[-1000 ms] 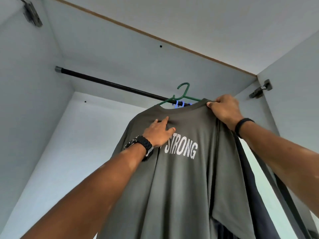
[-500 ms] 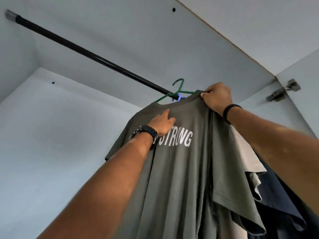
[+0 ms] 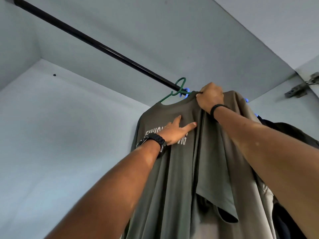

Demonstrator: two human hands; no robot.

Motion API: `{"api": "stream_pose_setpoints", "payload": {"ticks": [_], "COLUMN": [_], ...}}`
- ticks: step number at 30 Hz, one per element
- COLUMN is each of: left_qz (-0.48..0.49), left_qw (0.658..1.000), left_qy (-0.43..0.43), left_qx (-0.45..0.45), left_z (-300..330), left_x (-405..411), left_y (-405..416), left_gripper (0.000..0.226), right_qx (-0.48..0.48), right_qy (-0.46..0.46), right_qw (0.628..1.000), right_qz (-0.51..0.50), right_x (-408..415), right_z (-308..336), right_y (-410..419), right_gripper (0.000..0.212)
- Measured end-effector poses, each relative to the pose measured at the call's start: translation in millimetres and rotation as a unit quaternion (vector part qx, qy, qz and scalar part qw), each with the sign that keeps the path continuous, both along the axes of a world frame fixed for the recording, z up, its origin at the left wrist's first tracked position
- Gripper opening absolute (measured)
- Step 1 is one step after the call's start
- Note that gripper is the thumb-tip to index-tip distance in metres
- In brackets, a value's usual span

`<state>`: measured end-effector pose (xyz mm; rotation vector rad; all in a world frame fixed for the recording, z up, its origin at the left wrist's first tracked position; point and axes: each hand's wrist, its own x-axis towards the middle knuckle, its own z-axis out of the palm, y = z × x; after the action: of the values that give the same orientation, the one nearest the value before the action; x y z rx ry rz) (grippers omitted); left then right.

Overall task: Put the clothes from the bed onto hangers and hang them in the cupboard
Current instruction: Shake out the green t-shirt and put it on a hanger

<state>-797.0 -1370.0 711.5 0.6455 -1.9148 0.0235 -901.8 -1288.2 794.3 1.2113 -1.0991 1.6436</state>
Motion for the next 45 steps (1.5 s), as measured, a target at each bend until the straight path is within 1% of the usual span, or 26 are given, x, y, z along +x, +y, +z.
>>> {"api": "stream_pose_setpoints", "payload": {"ticks": [3,5,6,8,10,12,13,15,16,17,18,20,23,25,28,29,31,32,33,34,35,37,40,41,43,45], "left_qz": [-0.086,-0.091,-0.076,-0.032,0.006,0.028,0.029,0.018,0.005,-0.009,-0.024,-0.047,-0.064,-0.065,-0.061,-0.05,-0.035,-0.042,-0.045,-0.043,-0.04,-0.025,0.049,0.083,0.124,0.135], "left_qw": [0.996,0.994,0.994,0.993,0.99,0.991,0.992,0.992,0.991,0.989,0.988,0.982,0.969,0.964,0.974,0.979,0.989,0.99,0.989,0.987,0.985,0.982,0.983,0.981,0.974,0.966], "left_qy": [0.03,0.038,0.043,0.065,0.064,0.036,0.024,0.028,0.037,0.049,0.061,0.107,0.194,0.219,0.199,0.183,0.144,0.136,0.139,0.147,0.158,0.172,0.167,0.163,0.165,0.179], "left_qx": [-0.015,-0.047,-0.064,-0.098,-0.124,-0.127,-0.121,-0.122,-0.128,-0.137,-0.142,-0.146,-0.142,-0.139,-0.093,-0.077,-0.028,0.001,0.032,0.051,0.064,0.075,0.06,0.062,0.089,0.126], "left_z": [-7.0,-12.9,-15.8,-23.3,-34.9,-52.2,-61.4,-75.8,-82.7,-87.7,-94.1,-101.8,-107.1,-106.4,-117.6,-122.6,-138.7,-146.5,-158.5,-169.5,-179.5,-206.9,-252.1,-270.3,-303.4,-336.7], "left_x": [-3.1,-6.6,-7.8,-8.2,-6.4,-4.4,-3.5,-2.7,-3.5,-5.3,-7.7,-11.4,-13.7,-15.9,-22.4,-23.8,-26.7,-27.9,-29.0,-29.0,-28.7,-30.7,-31.6,-30.9,-27.2,-20.6], "left_y": [8.5,8.8,8.6,8.9,9.0,8.9,9.0,6.2,7.6,9.2,14.8,29.6,59.3,77.1,109.3,118.1,139.1,151.1,167.7,182.9,196.7,231.2,278.0,295.4,326.4,358.8], "left_gripper": [0.097,0.102,0.096,0.072,0.046,0.031,0.03,0.035,0.038,0.041,0.044,0.047,0.045,0.039,0.028,0.027,0.026,0.027,0.028,0.028,0.026,0.022,0.019,0.019,0.021,0.023], "right_qx": [0.058,0.089,0.099,0.121,0.144,0.156,0.156,0.184,0.209,0.238,0.261,0.261,0.223,0.217,0.225,0.221,0.229,0.238,0.25,0.259,0.267,0.292,0.32,0.333,0.344,0.353], "right_qy": [0.019,0.039,0.045,0.056,0.063,0.038,0.017,-0.033,-0.051,-0.05,-0.042,-0.021,-0.012,-0.013,-0.033,-0.039,-0.055,-0.058,-0.063,-0.07,-0.076,-0.087,-0.104,-0.113,-0.13,-0.153], "right_qw": [0.998,0.994,0.992,0.99,0.987,0.984,0.979,0.951,0.936,0.925,0.918,0.922,0.924,0.912,0.88,0.879,0.876,0.871,0.859,0.847,0.834,0.808,0.773,0.755,0.719,0.689], "right_qz": [-0.034,-0.049,-0.057,-0.054,-0.013,0.071,0.128,0.248,0.28,0.293,0.296,0.287,0.311,0.348,0.418,0.421,0.42,0.426,0.442,0.459,0.477,0.504,0.538,0.554,0.589,0.614], "right_x": [14.0,22.6,24.6,25.6,22.3,13.0,8.3,-1.7,-7.8,-10.0,-13.5,-15.8,-19.9,-25.1,-32.7,-34.7,-38.7,-39.7,-41.0,-41.1,-41.0,-44.5,-41.6,-37.2,-26.4,-15.7], "right_z": [9.7,12.4,11.0,3.3,-9.6,-24.9,-34.4,-52.0,-61.8,-72.5,-81.9,-94.6,-114.4,-126.8,-157.1,-166.4,-188.4,-199.2,-214.5,-229.2,-242.2,-276.3,-330.2,-350.8,-387.6,-420.4], "right_y": [5.6,7.0,6.3,4.0,0.5,-4.1,-4.8,-6.7,-6.0,-2.7,0.0,8.0,28.4,44.3,74.5,81.1,96.1,103.3,113.8,123.0,131.2,153.7,186.6,201.1,229.8,257.9], "right_gripper": [0.027,0.029,0.03,0.03,0.023,0.004,0.009,0.039,0.048,0.046,0.038,0.028,0.019,0.012,0.007,0.006,0.012,0.009,0.007,0.012,0.017,0.015,0.008,0.008,0.01,0.013]}}
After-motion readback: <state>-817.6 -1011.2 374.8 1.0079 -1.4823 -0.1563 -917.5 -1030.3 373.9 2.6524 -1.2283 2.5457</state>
